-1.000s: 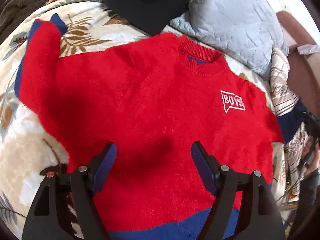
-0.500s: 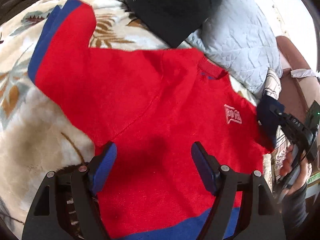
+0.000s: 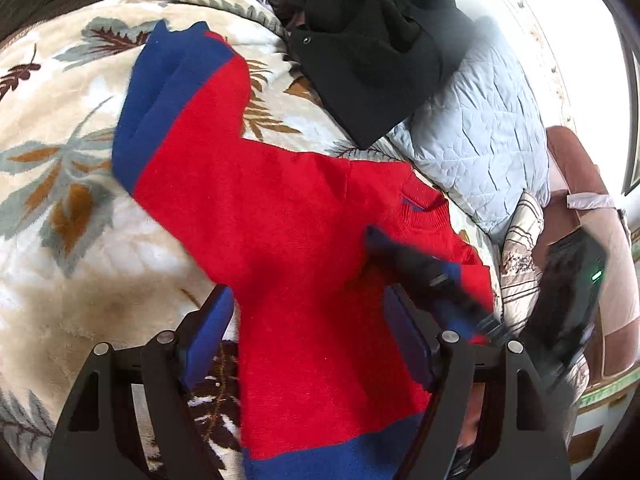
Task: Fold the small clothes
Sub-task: 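Lay the blue sleeve across the sweater body with the right tool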
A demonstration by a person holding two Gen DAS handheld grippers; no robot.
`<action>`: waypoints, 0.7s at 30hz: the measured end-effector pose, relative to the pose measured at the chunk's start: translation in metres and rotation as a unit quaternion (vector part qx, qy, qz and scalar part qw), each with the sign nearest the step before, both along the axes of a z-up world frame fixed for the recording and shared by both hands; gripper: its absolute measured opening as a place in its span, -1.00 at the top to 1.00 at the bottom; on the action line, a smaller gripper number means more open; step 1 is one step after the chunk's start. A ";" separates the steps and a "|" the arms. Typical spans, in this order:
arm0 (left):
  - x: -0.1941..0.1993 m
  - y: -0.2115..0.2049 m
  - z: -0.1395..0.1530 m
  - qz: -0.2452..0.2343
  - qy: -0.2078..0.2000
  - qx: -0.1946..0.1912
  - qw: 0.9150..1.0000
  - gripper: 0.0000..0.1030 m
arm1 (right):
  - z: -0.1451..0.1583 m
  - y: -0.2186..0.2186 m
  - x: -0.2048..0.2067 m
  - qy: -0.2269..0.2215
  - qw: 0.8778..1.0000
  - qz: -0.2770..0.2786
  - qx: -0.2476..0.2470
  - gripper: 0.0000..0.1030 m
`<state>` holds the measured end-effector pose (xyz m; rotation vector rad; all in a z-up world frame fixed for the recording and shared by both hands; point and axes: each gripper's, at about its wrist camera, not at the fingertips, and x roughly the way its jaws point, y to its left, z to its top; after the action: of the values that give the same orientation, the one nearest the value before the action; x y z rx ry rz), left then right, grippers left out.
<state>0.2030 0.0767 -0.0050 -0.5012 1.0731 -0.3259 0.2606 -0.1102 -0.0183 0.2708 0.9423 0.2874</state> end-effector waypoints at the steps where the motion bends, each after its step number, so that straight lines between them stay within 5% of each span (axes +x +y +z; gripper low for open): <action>1: 0.000 0.000 -0.001 -0.002 0.002 -0.005 1.000 -0.50 | -0.010 0.007 -0.002 0.026 1.000 0.014 -0.007 0.65; 4: -0.001 -0.006 -0.006 -0.019 0.013 -0.025 0.999 -0.50 | -0.013 0.002 -0.018 0.050 0.998 0.027 -0.013 0.64; 6: -0.001 -0.015 -0.009 -0.034 0.023 -0.041 0.998 -0.50 | 0.003 -0.027 -0.043 0.020 1.000 0.021 0.000 0.55; 9: -0.001 -0.040 -0.014 -0.062 0.040 -0.048 0.996 -0.50 | 0.018 -0.085 -0.073 -0.020 0.999 -0.031 -0.001 0.02; 13: 0.005 -0.086 -0.026 -0.090 0.062 -0.012 0.994 -0.50 | 0.018 -0.161 -0.105 -0.021 0.995 -0.099 -0.010 0.02; 18: 0.018 -0.117 -0.024 -0.055 0.055 0.014 0.997 -0.53 | 0.012 -0.234 -0.134 -0.025 0.983 -0.182 0.017 0.02; 19: 0.019 -0.119 -0.025 -0.051 0.057 0.006 0.997 0.00 | 0.012 -0.246 -0.138 -0.031 0.979 -0.199 0.027 0.02; 20: 0.022 -0.122 -0.028 -0.049 0.064 -0.002 0.997 0.84 | 0.011 -0.259 -0.142 -0.038 0.974 -0.220 0.040 0.02; 21: 0.025 -0.125 -0.031 -0.048 0.077 -0.006 0.996 0.91 | 0.011 -0.268 -0.144 -0.044 0.970 -0.235 0.051 0.02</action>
<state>0.2285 -0.0483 -0.0358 -0.4923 1.2477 -0.3836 0.1162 -0.3785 -0.0070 0.5603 0.7506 -0.0893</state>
